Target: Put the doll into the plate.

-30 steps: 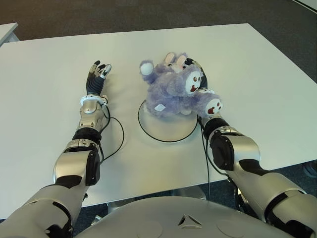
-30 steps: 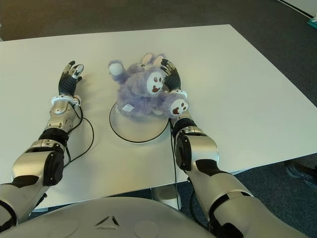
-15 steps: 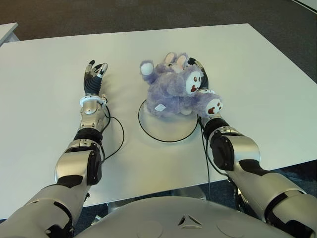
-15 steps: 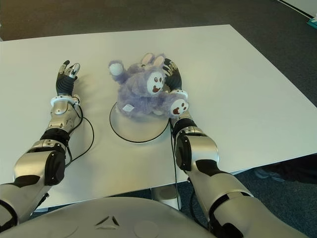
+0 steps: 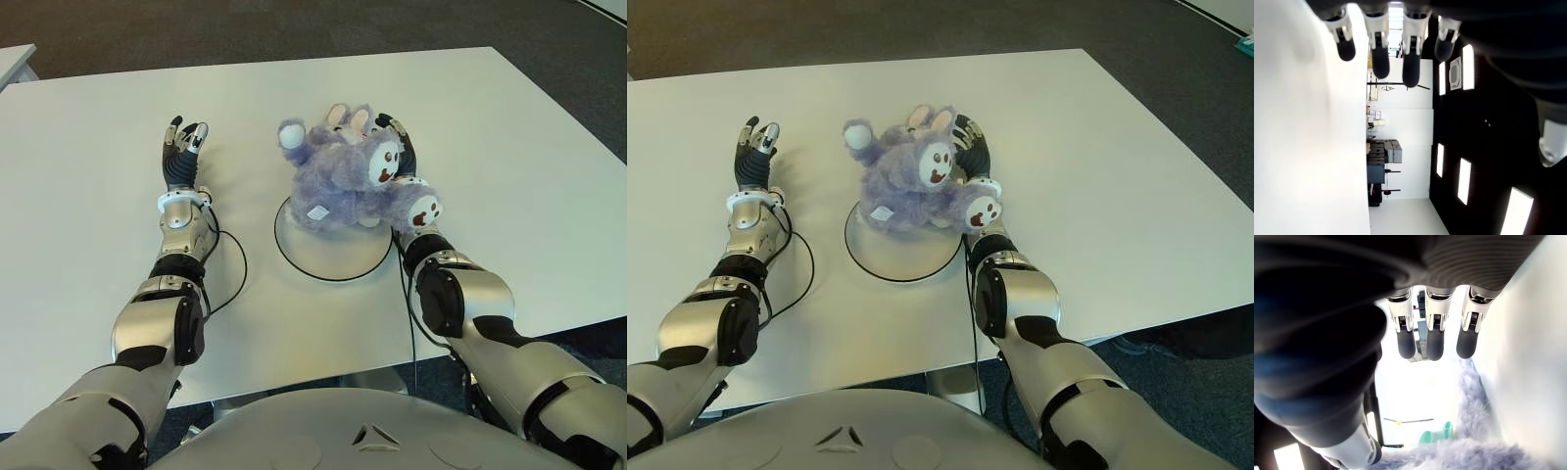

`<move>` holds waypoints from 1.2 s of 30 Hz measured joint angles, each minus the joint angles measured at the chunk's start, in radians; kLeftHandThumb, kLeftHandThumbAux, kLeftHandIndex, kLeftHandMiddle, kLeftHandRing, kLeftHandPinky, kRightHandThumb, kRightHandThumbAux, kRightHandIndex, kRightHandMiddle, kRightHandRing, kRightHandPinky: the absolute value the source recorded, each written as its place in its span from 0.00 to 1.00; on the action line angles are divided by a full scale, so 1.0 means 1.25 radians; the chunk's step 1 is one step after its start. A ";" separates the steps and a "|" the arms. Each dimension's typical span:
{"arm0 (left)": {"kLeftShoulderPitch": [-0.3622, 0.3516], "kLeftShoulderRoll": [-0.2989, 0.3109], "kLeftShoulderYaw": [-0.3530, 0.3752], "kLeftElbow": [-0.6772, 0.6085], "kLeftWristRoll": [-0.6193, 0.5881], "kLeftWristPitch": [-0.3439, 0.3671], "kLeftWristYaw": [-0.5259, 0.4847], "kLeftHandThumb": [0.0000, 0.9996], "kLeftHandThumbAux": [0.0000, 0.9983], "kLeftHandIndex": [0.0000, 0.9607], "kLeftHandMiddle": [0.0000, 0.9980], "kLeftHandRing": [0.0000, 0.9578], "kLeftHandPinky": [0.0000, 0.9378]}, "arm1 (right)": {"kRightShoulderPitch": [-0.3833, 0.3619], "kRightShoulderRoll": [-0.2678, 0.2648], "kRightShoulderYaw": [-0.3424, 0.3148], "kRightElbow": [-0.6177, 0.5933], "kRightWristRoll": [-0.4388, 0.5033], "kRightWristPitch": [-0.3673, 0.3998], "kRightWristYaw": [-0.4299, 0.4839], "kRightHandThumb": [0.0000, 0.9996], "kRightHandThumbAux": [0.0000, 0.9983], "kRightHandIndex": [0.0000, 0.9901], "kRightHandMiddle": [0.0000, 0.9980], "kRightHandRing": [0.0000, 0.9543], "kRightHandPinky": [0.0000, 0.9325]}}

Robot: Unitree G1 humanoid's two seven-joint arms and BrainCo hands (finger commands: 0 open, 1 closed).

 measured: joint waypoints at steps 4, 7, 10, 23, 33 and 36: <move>0.000 -0.001 0.000 0.001 0.000 -0.004 0.000 0.00 0.51 0.10 0.19 0.14 0.05 | 0.001 0.000 0.000 0.000 0.001 -0.004 0.000 0.32 0.86 0.14 0.13 0.11 0.16; 0.000 -0.001 0.001 0.001 0.000 -0.004 0.000 0.00 0.51 0.09 0.19 0.14 0.05 | 0.002 -0.001 0.001 0.000 0.001 -0.004 -0.001 0.34 0.86 0.13 0.13 0.11 0.16; 0.000 -0.002 0.003 0.001 0.000 -0.004 0.000 0.00 0.51 0.09 0.19 0.14 0.07 | 0.002 -0.001 0.002 0.000 0.001 -0.004 -0.002 0.36 0.86 0.13 0.13 0.11 0.15; -0.001 -0.004 0.010 0.001 0.000 -0.003 0.000 0.00 0.50 0.09 0.21 0.16 0.05 | 0.004 -0.004 0.008 -0.001 0.000 -0.005 -0.008 0.39 0.85 0.13 0.13 0.12 0.16; -0.001 -0.005 0.010 0.001 0.000 -0.003 0.000 0.00 0.51 0.09 0.20 0.15 0.06 | 0.004 -0.004 0.011 -0.001 0.000 -0.005 -0.011 0.40 0.85 0.13 0.13 0.11 0.15; -0.001 -0.005 0.009 0.001 0.000 0.000 0.000 0.00 0.51 0.08 0.20 0.15 0.05 | 0.004 -0.005 0.011 0.000 0.000 -0.005 -0.010 0.40 0.85 0.14 0.13 0.11 0.15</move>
